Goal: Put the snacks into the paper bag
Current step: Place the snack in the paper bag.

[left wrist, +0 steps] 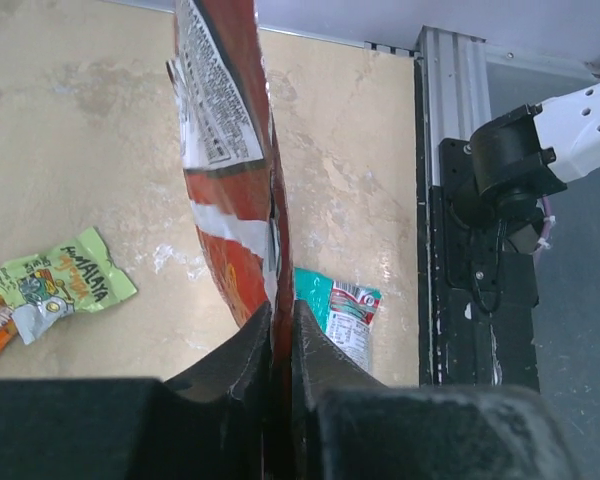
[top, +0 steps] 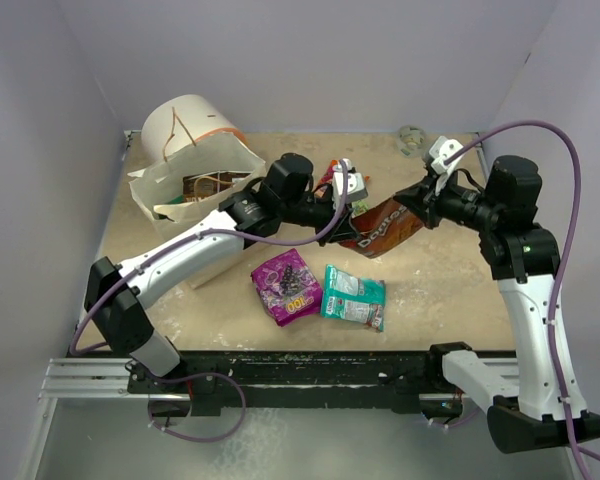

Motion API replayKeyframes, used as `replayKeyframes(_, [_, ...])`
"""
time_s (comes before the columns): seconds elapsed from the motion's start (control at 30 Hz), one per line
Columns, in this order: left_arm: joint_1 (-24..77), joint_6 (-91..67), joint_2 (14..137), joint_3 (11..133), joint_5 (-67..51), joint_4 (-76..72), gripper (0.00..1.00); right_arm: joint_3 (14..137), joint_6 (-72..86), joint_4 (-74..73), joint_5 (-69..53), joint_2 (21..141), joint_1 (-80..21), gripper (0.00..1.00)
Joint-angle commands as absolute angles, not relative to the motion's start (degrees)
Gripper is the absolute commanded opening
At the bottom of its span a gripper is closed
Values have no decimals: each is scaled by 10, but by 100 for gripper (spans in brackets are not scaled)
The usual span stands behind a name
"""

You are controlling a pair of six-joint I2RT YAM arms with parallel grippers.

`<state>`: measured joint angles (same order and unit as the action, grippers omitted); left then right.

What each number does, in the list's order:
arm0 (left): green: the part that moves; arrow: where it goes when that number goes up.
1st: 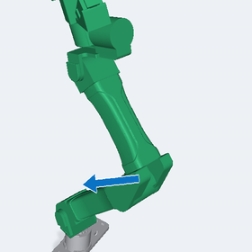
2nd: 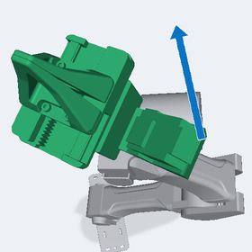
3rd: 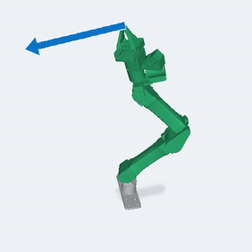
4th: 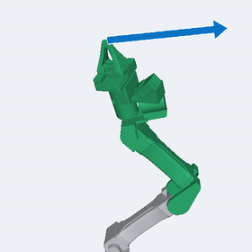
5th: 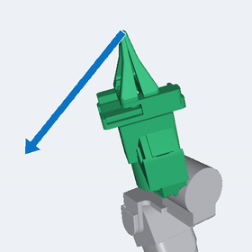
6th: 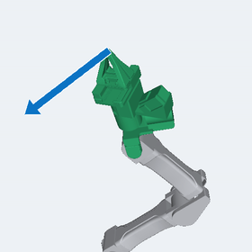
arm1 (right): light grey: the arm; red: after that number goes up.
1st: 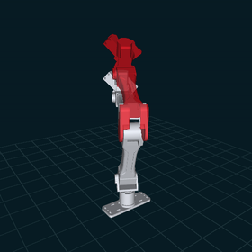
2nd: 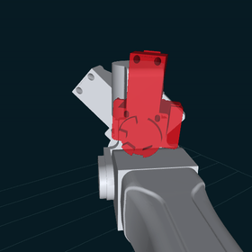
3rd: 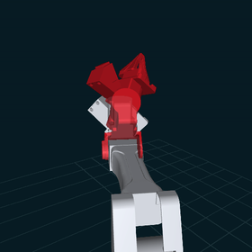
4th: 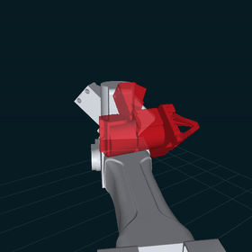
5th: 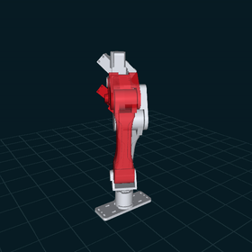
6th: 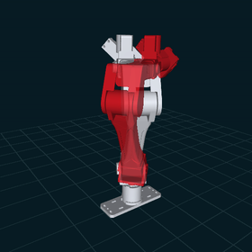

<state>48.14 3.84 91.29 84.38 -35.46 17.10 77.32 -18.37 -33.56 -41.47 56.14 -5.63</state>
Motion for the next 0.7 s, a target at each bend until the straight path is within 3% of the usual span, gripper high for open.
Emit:
replayKeyframes(0.0, [482,64,871,848,-369,143,8,764,-171,-296,-412,540,-57,0])
replayKeyframes(0.07, [482,82,862,853,-368,155,0,751,-172,-289,-401,532,-57,0])
replayKeyframes(0.13, [481,107,852,860,-362,174,0,740,-173,-288,-391,526,-57,4])
replayKeyframes(0.37, [469,201,818,914,-330,257,0,725,-220,-337,-409,505,-53,48])
replayKeyframes(0.67, [456,298,792,1033,-243,360,0,705,-231,-345,-447,476,-20,58])
